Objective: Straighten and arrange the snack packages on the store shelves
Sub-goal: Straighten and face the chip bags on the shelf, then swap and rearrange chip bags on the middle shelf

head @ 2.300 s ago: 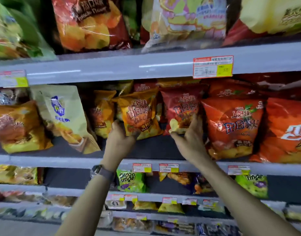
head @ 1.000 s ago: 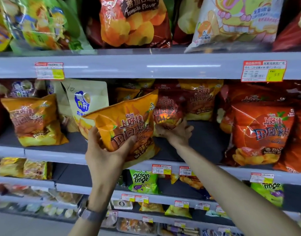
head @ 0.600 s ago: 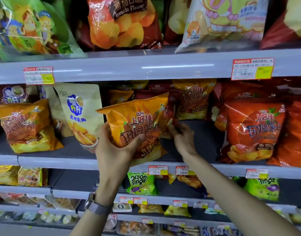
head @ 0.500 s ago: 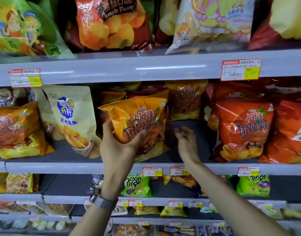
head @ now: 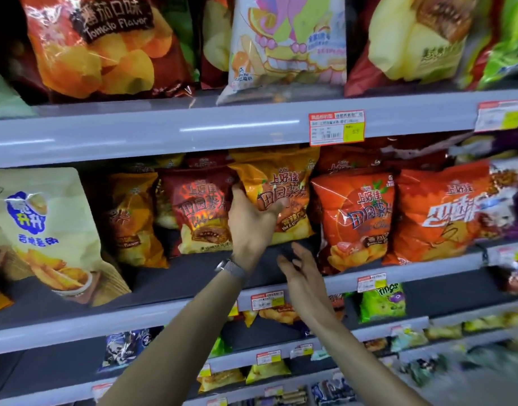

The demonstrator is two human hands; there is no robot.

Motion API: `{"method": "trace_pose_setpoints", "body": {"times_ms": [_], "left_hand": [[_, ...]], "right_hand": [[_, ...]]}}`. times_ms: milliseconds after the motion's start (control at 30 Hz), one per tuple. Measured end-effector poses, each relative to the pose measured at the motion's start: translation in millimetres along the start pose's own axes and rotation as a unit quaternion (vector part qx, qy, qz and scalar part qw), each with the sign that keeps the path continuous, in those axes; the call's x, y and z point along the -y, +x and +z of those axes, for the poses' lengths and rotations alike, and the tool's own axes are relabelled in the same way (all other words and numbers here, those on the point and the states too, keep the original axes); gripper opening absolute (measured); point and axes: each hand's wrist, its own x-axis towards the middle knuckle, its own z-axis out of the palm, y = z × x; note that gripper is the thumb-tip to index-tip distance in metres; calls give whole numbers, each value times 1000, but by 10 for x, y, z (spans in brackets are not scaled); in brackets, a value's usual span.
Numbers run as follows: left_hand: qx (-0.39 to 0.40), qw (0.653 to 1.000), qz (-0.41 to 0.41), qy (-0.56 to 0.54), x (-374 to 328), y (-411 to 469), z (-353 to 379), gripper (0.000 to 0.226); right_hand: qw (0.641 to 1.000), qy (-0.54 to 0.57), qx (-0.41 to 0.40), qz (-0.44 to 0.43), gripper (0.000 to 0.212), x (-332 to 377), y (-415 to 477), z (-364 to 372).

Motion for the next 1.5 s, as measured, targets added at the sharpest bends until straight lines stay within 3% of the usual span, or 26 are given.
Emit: {"method": "trace_pose_setpoints", "body": {"times_ms": [200,400,700,833,967,1100,1267,1500], "left_hand": [[87,996,-3,-10,121,286,187,86],[87,996,-28,-6,288,374,190,86],[110,986,-14,125,251,161,39,64],[132,973,11,189,165,-97,-115,79],[152,956,22,249,104,-390,-351,52],[134,946,12,294,71,-724,-689,35],[84,927,-28,364,97,-1168,-1063,49],[7,920,-60,386,48,-1767,-1489,49]], "right_hand": [[989,-145,19,-35,68,152,154,-45],[979,-197,40,-42,70,194,317,-20],[972,-228,52,-35,72,170,391,-82],[969,-233,63,-45,69,208,359,-105],[952,-279,92,-85,68,274,304,-103],[923,-341,135,-114,53,371,172,-106],[889,-391,176,-158,48,514,-82,-94],[861,-377,248,-235,46,680,-530,82]]}}
